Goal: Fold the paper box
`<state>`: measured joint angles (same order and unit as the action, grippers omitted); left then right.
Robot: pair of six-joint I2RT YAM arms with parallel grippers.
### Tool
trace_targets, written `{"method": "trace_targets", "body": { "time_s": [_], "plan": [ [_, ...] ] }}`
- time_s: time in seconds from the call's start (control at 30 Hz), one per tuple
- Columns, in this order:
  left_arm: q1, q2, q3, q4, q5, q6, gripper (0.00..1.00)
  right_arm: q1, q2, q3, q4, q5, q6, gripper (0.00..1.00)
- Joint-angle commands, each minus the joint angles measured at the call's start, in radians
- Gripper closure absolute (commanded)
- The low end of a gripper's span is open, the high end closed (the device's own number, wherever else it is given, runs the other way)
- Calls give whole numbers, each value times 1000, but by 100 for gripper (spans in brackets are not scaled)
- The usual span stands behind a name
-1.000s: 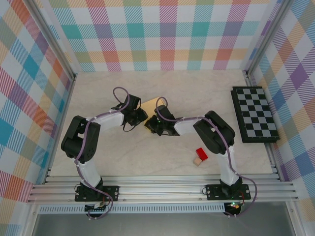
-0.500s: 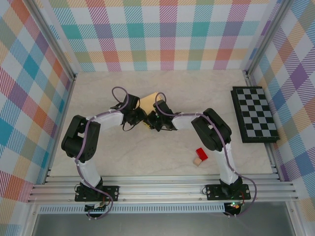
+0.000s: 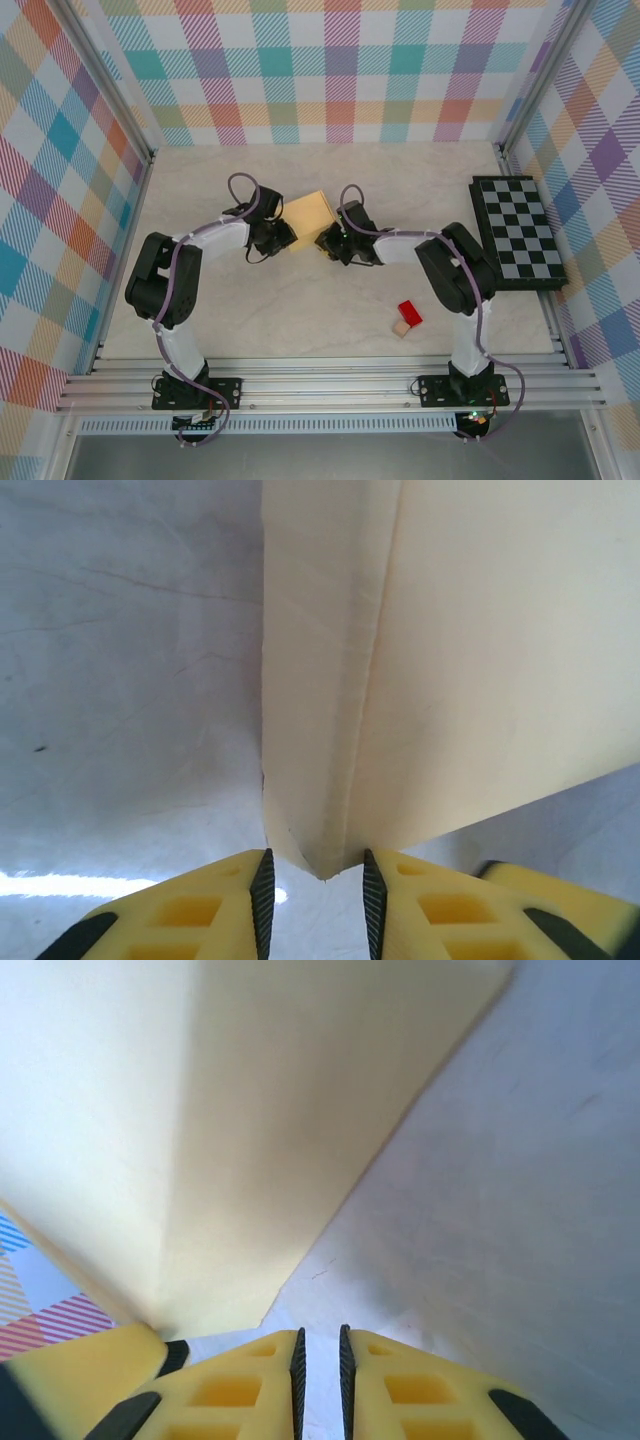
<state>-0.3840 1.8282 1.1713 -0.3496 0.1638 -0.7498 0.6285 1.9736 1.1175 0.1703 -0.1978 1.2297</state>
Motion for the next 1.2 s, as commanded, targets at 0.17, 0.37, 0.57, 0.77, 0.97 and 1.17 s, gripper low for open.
{"method": "trace_targets", "body": {
  "time_s": [0.17,0.37,0.57,0.77,0.97,1.17],
  "plan": [
    [17,-4,75,-182,3,49,62,1,-175,-32,-196,18,-220,79],
    [27,-37,143,-193,12,91,59,-1,-222,-34,-266,45,-305,79],
    [107,-42,218,-146,49,173,54,-1,-244,-33,-298,71,-340,80],
    [199,109,383,-76,94,328,51,-3,-199,6,-285,55,-328,80],
    [253,369,627,-57,259,368,51,-4,-140,36,-245,58,-285,82],
    [250,548,825,-102,345,363,51,-34,-71,40,-178,49,-217,84]
  ]
}}
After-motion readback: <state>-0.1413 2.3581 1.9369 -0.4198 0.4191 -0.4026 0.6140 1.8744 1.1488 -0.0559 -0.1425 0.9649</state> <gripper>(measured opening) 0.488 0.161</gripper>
